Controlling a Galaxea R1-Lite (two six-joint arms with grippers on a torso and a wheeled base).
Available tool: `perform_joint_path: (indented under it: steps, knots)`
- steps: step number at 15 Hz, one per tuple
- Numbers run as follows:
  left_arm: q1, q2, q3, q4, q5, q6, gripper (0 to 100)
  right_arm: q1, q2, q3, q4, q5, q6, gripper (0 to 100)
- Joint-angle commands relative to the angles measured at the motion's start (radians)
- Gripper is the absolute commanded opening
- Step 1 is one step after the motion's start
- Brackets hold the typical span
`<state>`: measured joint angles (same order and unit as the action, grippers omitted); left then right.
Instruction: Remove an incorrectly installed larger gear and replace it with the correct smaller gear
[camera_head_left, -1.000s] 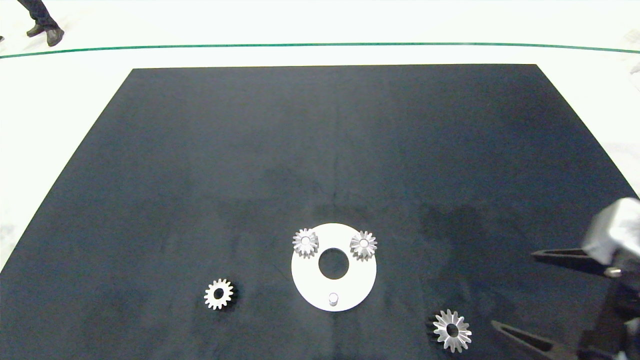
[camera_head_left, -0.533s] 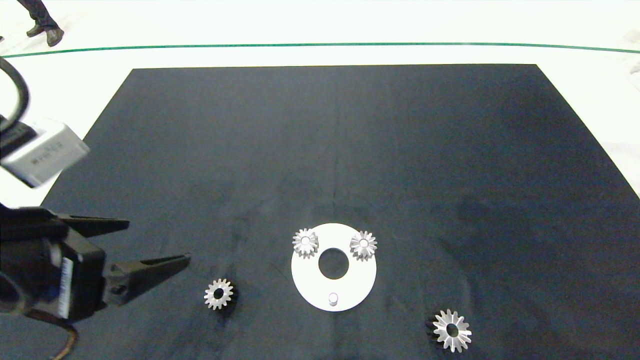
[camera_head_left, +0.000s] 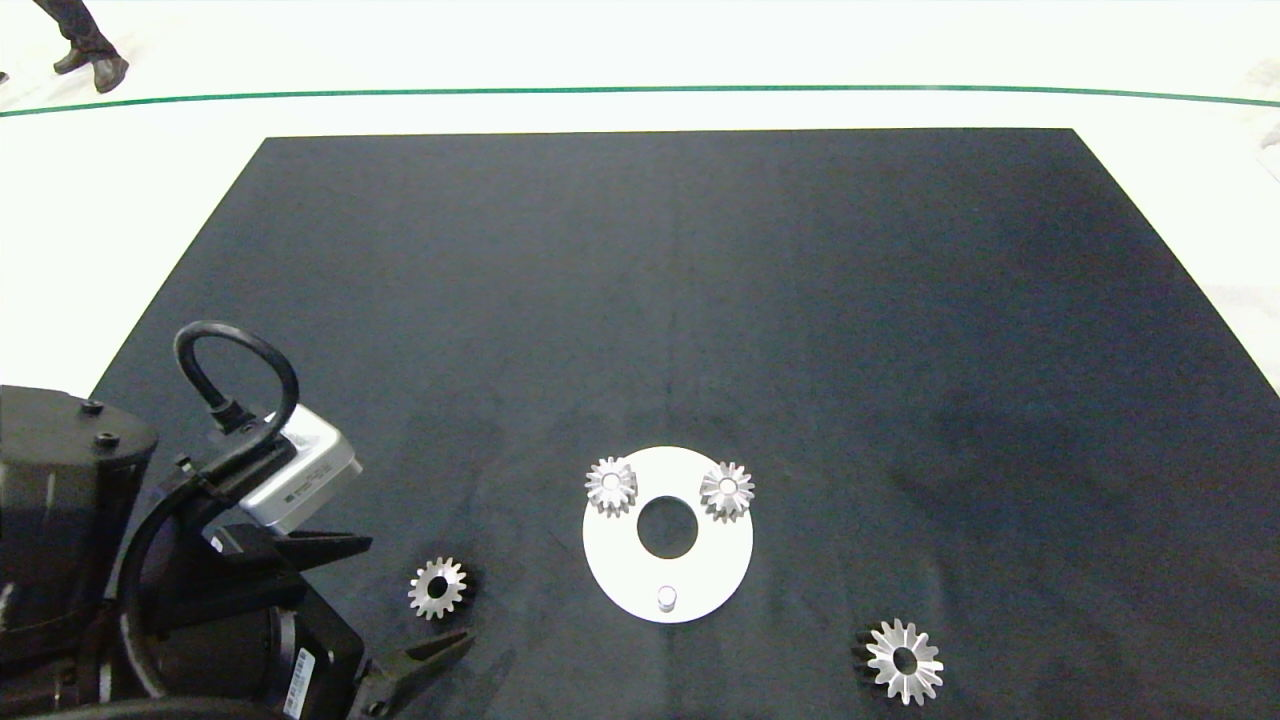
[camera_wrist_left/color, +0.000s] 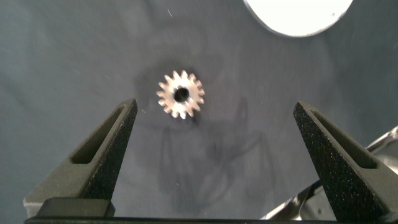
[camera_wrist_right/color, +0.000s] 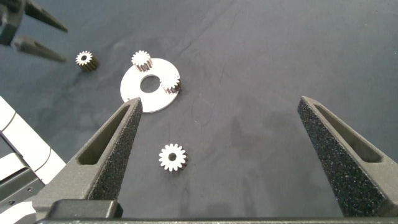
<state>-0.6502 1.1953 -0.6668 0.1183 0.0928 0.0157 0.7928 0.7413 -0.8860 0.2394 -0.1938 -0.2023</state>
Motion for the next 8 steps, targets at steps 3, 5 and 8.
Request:
perform_joint_path:
  steps: [3,5,8]
  knots:
    - [0.006,0.087,0.000,-0.002,0.004,0.052,100,0.002,0.004,0.004,0.001,-0.001,-0.011,100]
    - [0.003,0.113,-0.002,-0.003,0.012,0.070,100,0.002,0.001,0.004,0.001,-0.001,-0.011,100]
    - [0.003,0.173,-0.007,-0.008,0.061,0.104,100,0.002,0.000,0.004,0.003,-0.001,-0.011,100]
